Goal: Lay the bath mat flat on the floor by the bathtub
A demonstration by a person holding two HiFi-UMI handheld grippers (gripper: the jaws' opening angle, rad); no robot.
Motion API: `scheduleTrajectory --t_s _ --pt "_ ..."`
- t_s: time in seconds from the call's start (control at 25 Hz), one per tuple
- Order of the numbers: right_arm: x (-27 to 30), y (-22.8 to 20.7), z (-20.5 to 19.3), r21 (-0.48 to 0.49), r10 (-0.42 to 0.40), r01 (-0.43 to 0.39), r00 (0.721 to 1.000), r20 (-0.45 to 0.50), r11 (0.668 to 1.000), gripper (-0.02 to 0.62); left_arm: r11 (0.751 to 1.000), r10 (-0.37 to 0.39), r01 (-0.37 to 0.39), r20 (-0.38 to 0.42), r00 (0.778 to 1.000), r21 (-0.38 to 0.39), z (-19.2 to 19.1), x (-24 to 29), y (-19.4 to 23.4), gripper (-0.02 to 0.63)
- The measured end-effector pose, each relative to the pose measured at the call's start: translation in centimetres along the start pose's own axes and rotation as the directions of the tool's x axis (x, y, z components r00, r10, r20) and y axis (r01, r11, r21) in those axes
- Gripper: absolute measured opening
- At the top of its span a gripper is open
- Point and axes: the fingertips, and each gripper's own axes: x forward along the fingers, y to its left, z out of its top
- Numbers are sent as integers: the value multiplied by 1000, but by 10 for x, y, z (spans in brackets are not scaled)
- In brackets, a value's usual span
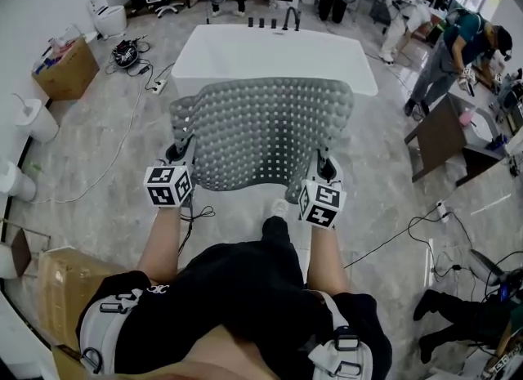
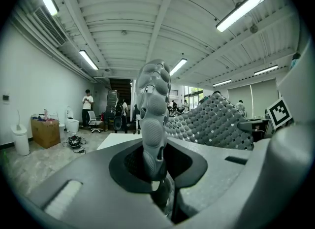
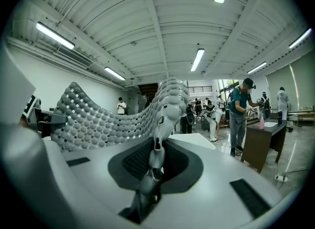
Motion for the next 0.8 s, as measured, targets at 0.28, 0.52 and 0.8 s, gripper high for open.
scheduleTrajectory --t_s 0.28,0.52,0.8 --pt "80 -23 12 15 16 -16 1000 10 1000 35 1000 3 -3 -3 1000 0 12 80 8 57" --pt "165 -54 21 16 39 -38 999 -25 999 35 1000 6 -6 -32 999 -1 24 171 6 57" --pt "259 -103 34 18 45 -44 997 -65 999 35 999 -33 34 -73 997 3 41 280 -8 57"
